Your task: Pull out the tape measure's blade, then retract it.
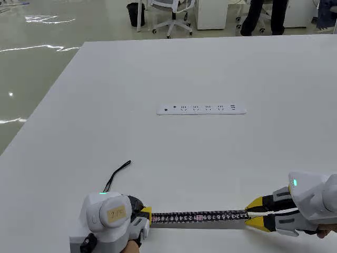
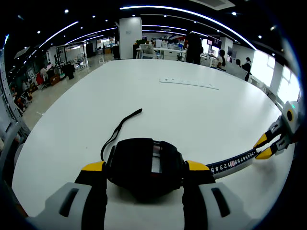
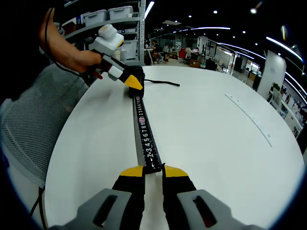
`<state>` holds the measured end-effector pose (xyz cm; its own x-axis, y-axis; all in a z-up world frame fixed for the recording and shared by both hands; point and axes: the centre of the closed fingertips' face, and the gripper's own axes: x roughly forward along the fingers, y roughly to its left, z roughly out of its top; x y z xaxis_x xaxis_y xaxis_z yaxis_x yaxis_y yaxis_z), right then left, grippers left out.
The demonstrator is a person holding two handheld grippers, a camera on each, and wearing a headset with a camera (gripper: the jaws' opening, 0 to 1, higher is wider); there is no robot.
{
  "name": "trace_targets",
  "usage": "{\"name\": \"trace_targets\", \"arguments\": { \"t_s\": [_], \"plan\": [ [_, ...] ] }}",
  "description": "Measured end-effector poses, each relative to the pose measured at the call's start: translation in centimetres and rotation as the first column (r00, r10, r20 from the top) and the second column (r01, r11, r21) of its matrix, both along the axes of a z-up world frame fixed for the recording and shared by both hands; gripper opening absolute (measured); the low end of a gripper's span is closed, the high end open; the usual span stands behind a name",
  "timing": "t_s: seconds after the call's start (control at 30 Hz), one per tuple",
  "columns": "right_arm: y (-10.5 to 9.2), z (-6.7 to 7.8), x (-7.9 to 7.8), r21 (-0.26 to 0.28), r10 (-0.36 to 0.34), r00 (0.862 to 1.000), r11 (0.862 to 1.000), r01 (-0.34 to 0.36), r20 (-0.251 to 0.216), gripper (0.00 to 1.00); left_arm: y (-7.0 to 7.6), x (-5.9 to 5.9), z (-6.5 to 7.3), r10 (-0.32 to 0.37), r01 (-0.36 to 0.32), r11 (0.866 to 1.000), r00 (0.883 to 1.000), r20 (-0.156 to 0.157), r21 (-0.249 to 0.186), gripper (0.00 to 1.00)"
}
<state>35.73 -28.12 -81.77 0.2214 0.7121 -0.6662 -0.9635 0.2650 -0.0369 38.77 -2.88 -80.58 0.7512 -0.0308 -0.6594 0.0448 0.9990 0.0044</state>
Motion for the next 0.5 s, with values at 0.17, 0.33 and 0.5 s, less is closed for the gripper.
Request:
{"name": "trace_targets", "arguments": {
  "t_s": [0.17, 0.33, 0.5],
  "plan": [
    [0.22, 0.05, -0.01, -0.001, -0.002, 1.0, 1.0, 0.002, -0.002, 0.13, 0.0, -0.06, -0.03, -0.002, 0.002, 1.0, 1.0, -0.002, 0.0, 0.59],
    [0.55, 0.09, 0.0, -0.004, -0.007, 1.0, 1.0, 0.007, -0.002, 0.13, -0.01, -0.08, -0.03, -0.005, 0.005, 1.0, 1.0, -0.001, 0.001, 0.59],
    [0.92, 0.14, 0.04, -0.005, -0.006, 1.0, 1.0, 0.006, -0.001, 0.13, -0.02, -0.07, -0.04, -0.007, 0.007, 1.0, 1.0, 0.0, 0.002, 0.59]
  ]
}}
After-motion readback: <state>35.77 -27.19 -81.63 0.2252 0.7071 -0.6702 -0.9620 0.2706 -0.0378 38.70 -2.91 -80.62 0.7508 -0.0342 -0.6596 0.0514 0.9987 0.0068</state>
